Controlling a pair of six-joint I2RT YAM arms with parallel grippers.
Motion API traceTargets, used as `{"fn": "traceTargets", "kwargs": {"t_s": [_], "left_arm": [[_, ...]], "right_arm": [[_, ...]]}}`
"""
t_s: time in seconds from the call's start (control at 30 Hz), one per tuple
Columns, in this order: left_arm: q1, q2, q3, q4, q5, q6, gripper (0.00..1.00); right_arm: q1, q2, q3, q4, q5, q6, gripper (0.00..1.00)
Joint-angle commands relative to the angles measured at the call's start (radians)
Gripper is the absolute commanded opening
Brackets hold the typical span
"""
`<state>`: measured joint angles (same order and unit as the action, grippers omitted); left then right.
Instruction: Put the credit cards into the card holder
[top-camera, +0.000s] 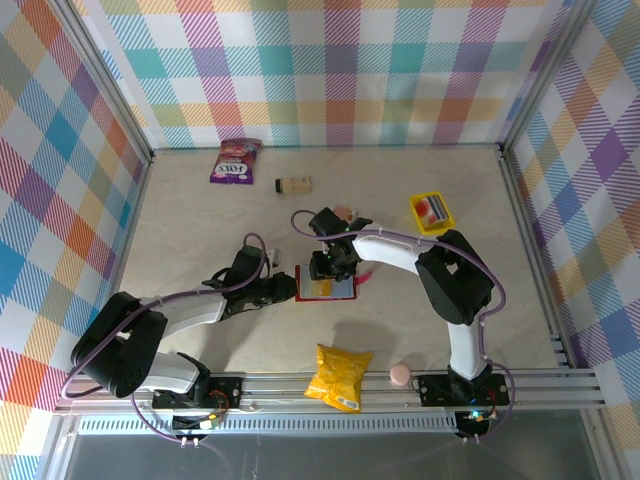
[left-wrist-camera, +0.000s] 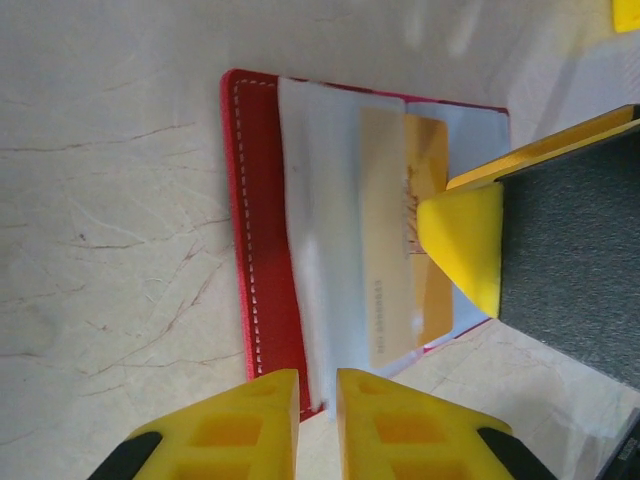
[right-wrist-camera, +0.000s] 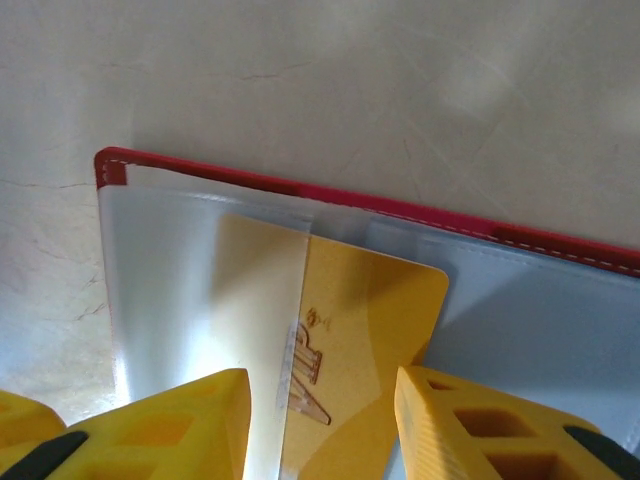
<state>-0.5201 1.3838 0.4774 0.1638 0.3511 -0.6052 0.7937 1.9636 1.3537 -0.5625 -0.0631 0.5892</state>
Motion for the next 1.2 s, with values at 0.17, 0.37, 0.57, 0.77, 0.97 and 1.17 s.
{"fn": "traceTargets", "kwargs": {"t_s": [0.17,0.37,0.57,0.77,0.97,1.17], "left_arm": [[0.008,0.080,0.012,0.037,0.040,-0.003,0.16],[0.008,0.121,0.026,0.039,0.055,-0.006,0.15],[0.008,0.127,0.029,0.034,0.057,-0.007,0.15],[0.008,0.124,0.029,0.028,0.053,-0.007,0.14],[0.008,0.131,0.032,0.028,0.056,-0.005,0.14],[0.008,0.130,0.032,0.026,0.052,-0.005,0.14]], "right_arm": [[0.007,0.029,0.035,-0.021,-0.020,0.000,0.42],[0.007,0.030,0.034,-0.010,-0.039,0.009,0.42],[0.007,0.047,0.036,0.005,-0.063,0.021,0.42],[0.007,0.058,0.034,0.022,-0.078,0.035,0.42],[0.007,0.061,0.032,0.057,-0.115,0.052,0.42],[0.007,0.067,0.039,0.073,-0.138,0.056,0.41]]}}
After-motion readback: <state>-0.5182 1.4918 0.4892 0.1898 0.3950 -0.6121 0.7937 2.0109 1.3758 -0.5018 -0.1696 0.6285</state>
